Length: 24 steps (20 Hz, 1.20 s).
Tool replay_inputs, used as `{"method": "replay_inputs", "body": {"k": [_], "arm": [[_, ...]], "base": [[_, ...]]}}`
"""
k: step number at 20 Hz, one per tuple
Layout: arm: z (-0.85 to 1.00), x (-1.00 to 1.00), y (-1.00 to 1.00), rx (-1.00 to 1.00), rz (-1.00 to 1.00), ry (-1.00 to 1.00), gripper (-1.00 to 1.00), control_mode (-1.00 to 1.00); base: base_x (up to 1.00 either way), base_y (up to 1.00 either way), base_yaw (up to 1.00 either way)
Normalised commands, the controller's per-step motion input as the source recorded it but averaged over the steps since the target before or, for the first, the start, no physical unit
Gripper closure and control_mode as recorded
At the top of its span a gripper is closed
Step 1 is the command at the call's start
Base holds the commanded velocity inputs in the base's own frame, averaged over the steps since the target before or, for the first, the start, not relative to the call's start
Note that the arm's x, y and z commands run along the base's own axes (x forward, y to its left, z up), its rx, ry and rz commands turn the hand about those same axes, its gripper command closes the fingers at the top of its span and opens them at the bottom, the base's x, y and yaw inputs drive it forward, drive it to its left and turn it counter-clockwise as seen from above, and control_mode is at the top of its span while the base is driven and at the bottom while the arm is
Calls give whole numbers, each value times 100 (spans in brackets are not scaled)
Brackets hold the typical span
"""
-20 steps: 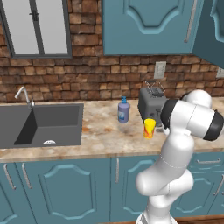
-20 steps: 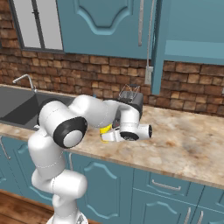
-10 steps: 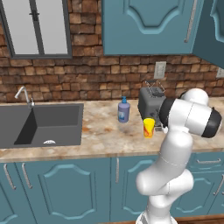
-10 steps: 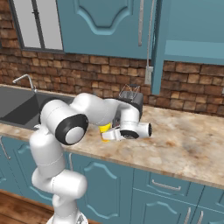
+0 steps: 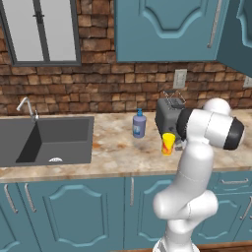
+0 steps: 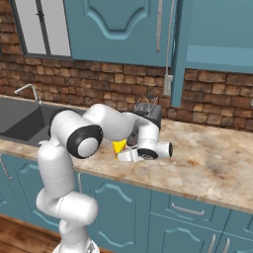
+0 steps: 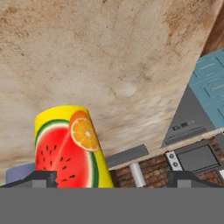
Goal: Move the cup from next to the sink to the open cabinet. Then, move the bowl with the bell pepper to the fridge to clear the area for faucet cleaning.
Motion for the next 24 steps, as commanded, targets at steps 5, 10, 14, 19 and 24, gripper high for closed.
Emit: {"method": "replay_inputs", "body": {"k": [5,10,14,19,24], "arm": [[-12,11,-8,0,2,-4,-100,-100],[-3,9,-4,0,2,-6,-100,-100],[0,21,0,0,0,-2,-100,-100],[0,16,0,0,0,0,-100,-100],[0,2,5,0,1,0,-100,-100]], "base": [[0,0,0],[0,0,0],[0,0,0],[0,0,0],[0,0,0]]}}
